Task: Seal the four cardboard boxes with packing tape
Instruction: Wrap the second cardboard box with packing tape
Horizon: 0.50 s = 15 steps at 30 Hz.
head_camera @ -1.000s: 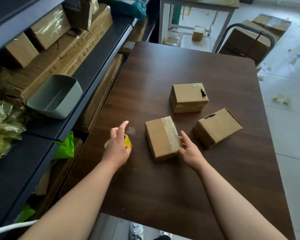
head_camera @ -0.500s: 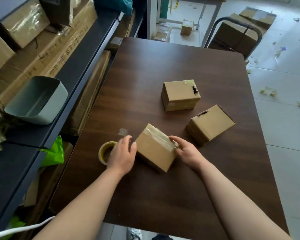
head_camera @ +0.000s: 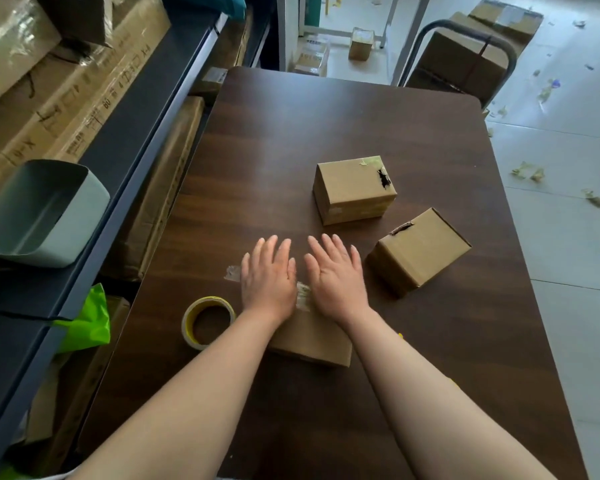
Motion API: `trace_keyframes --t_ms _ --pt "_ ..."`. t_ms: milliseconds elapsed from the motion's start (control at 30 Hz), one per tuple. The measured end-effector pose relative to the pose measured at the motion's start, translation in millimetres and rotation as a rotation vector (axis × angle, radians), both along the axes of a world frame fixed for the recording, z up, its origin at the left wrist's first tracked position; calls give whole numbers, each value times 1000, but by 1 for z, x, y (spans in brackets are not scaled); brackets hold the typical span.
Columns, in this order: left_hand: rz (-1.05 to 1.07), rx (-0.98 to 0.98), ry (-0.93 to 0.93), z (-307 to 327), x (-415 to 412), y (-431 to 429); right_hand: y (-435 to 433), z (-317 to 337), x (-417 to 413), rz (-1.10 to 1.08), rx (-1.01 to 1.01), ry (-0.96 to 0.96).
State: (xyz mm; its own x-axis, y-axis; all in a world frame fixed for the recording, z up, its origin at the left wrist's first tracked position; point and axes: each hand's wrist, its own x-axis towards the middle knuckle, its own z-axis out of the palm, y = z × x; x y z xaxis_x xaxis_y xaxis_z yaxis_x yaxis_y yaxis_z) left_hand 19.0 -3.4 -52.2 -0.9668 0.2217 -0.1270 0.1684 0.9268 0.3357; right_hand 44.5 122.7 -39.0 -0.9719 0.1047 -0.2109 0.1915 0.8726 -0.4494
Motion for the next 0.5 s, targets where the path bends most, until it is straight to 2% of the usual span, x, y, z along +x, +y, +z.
trace_keyframes --t_ms 167,367,500 --pt "74 23 -94 -22 -4 5 -17 -25 -9 -1 142 -138" --pt "99 118 -119 -27 -10 4 -17 -30 -15 -17 119 -157" --pt "126 159 -101 -28 -4 1 1 -30 -2 -73 202 -190"
